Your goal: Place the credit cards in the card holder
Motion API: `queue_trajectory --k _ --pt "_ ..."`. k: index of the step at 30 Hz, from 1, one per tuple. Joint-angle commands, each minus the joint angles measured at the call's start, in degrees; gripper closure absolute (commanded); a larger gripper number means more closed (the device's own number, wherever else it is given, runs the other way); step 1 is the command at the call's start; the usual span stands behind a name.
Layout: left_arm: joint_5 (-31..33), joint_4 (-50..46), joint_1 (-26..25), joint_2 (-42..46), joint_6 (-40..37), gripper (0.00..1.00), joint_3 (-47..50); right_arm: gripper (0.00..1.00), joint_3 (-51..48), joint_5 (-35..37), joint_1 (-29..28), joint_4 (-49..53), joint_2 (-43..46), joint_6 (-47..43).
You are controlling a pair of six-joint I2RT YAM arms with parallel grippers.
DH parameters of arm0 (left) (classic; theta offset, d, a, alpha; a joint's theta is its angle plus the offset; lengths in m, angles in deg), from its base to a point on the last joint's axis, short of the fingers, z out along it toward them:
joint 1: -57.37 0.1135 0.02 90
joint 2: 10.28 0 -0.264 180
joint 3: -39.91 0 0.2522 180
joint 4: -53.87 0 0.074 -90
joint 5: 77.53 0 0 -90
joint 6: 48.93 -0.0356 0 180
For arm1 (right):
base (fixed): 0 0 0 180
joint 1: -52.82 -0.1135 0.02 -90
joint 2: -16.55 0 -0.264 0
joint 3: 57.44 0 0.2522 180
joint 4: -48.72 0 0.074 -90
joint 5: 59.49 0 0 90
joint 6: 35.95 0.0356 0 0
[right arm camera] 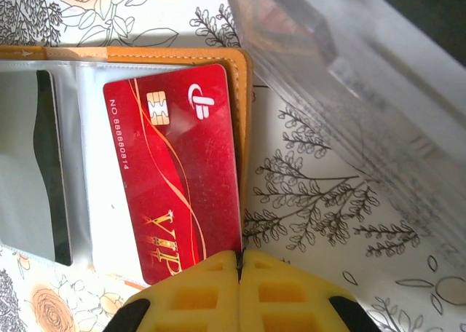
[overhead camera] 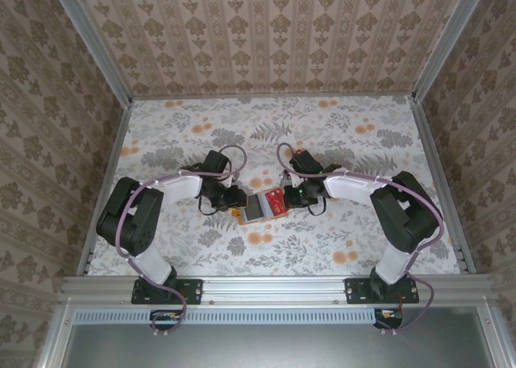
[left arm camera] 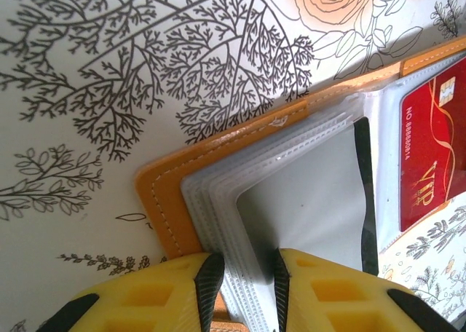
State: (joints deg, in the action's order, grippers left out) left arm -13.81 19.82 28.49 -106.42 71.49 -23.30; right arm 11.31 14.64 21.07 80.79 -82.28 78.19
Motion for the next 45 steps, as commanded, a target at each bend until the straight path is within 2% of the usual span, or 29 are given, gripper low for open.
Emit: queue_trajectory --k 1,8,19,24,27,33,45 --pt "5.72 -3.61 0.36 -3.13 0.72 0.70 3.35 0.98 -1.78 -2.21 1.19 0.88 2.04 -0.84" --pt "5.24 -4.55 0.41 -0.85 0.79 0.69 2.39 1.00 -3.54 -13.35 2.29 -3.41 3.99 -0.02" --pt "0.96 -3.05 1.18 12.49 3.74 0.50 -0.44 1.00 -5.74 -26.54 6.21 -12.49 8.67 5.80" --pt "-10.04 10.29 1.73 14.16 10.46 0.50 2.99 1.00 -6.19 -31.60 7.37 -18.85 10.03 10.10" --pt "-15.35 17.67 2.13 13.55 14.18 0.51 4.89 1.00 -7.46 -34.97 8.17 -26.11 10.99 15.01" --pt "-20.90 31.94 2.34 11.54 21.86 0.52 8.25 1.00 -8.65 -38.07 8.30 -36.43 11.37 22.25" --pt "-24.58 48.08 1.99 8.28 30.36 0.53 9.06 1.00 -9.10 -36.56 8.36 -35.78 10.06 21.63"
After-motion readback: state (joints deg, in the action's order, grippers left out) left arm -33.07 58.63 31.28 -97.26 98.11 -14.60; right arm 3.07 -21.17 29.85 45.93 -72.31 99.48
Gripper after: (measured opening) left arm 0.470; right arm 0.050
